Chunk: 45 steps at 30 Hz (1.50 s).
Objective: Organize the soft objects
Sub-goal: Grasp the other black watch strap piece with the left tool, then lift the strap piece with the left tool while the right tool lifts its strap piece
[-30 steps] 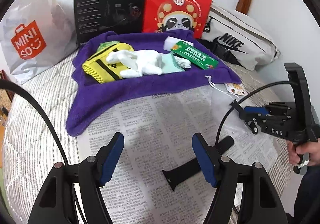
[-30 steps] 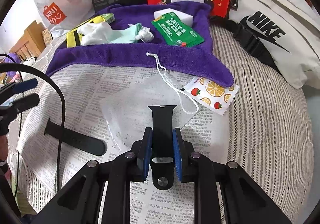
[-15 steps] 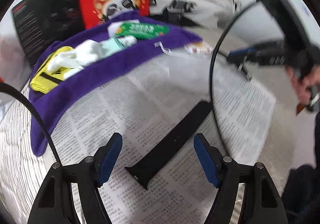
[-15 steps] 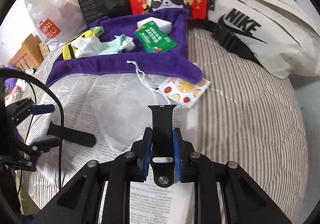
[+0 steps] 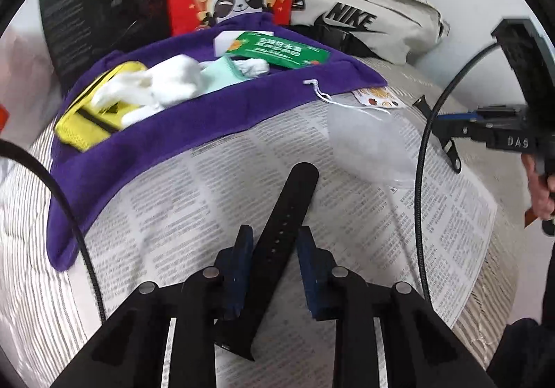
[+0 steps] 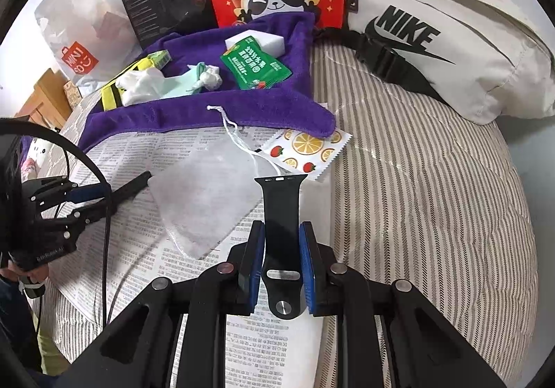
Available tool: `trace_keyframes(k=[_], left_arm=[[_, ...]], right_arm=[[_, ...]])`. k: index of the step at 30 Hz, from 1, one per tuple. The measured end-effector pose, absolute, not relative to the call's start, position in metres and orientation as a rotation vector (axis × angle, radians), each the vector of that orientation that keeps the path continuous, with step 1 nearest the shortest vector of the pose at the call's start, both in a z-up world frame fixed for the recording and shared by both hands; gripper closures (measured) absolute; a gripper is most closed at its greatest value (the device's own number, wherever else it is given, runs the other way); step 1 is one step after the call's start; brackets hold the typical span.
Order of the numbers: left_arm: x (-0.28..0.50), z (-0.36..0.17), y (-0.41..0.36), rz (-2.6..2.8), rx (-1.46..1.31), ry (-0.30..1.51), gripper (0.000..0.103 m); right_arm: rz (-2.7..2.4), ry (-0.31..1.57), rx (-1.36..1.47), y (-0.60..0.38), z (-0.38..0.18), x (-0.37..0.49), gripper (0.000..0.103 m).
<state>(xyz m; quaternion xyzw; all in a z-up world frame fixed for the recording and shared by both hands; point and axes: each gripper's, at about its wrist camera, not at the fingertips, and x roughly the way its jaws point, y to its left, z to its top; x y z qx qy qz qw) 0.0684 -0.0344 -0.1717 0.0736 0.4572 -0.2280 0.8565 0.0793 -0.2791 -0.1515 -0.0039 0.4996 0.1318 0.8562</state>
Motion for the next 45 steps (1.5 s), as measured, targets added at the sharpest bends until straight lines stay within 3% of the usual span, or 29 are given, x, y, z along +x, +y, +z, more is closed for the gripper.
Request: trace_keyframes(k=[1, 5, 7, 10, 12, 14, 20, 25, 27, 29, 45], left_arm=[[0.067, -0.172, -0.033, -0.47, 0.15, 0.96, 0.077], [0.06, -0.173, -0.042, -0.499, 0.189, 0.951, 0.053], [0.057, -0.174, -0.052, -0.49, 0.247, 0.942, 0.051], [0.061, -0.174, -0.058, -0.481, 0.269, 0.946, 0.061], [0.064, -0.171, -0.054, -0.458, 0.257, 0.949, 0.08], [0.067, -0.171, -0.047, -0.465, 0.222, 0.957, 0.081], [0.059, -0.172, -0.046, -0.46, 0.243, 0.947, 0.081], [0.062, -0.172, -0.045, -0.468, 0.225, 0.949, 0.081], [0.063, -0.172, -0.044, -0.468, 0.212, 0.95, 0.082], [0.062, -0.172, -0.044, -0.467, 0.212, 0.954, 0.082], [0.062, -0.171, -0.036, -0.472, 0.128, 0.966, 0.083]], right_arm=[[0.286, 1.052, -0.005, -0.278, -0.152, 0.079, 0.087], [0.308, 1.053, 0.005, -0.273, -0.152, 0.08, 0.087], [0.314, 1.059, 0.001, -0.271, -0.154, 0.081, 0.087], [0.314, 1.06, -0.001, -0.271, -0.155, 0.08, 0.087], [0.306, 1.056, 0.007, -0.273, -0.156, 0.08, 0.086], [0.306, 1.065, 0.009, -0.274, -0.158, 0.082, 0.084], [0.278, 1.1, -0.029, -0.27, -0.172, 0.085, 0.072], [0.265, 1.098, -0.058, -0.268, -0.176, 0.086, 0.071], [0.264, 1.084, -0.065, -0.268, -0.177, 0.088, 0.072], [0.256, 1.092, -0.064, -0.269, -0.177, 0.09, 0.082], [0.281, 1.076, -0.028, -0.269, -0.17, 0.091, 0.083]])
